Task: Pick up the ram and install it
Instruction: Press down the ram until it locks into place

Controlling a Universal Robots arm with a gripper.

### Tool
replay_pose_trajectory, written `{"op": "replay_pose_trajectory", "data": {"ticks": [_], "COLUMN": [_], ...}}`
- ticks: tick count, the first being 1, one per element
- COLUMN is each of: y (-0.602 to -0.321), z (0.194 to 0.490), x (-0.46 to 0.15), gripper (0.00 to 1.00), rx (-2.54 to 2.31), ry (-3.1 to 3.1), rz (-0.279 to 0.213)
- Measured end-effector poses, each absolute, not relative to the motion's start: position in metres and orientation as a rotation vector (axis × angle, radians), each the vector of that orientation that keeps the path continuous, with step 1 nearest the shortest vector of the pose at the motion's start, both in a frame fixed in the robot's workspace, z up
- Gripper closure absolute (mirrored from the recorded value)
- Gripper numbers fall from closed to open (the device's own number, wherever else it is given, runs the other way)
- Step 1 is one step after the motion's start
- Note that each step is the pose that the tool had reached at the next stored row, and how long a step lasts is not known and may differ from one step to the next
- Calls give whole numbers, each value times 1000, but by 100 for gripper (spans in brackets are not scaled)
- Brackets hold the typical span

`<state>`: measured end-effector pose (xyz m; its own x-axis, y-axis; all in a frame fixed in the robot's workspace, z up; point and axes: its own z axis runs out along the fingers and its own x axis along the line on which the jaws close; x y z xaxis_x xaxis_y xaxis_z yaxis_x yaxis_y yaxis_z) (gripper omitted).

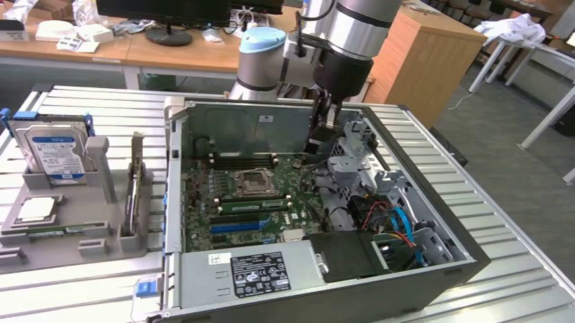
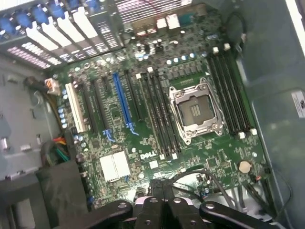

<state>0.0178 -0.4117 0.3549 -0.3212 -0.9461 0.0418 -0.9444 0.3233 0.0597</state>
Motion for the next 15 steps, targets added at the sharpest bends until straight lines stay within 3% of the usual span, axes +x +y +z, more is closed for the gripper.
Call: {"op": "replay_pose_trajectory", "data": {"ticks": [15], "y": [-411], "z": [355], "x": [18], "gripper": [89], "rx": [1586], "ry": [-2662], "rz": [-22]}}
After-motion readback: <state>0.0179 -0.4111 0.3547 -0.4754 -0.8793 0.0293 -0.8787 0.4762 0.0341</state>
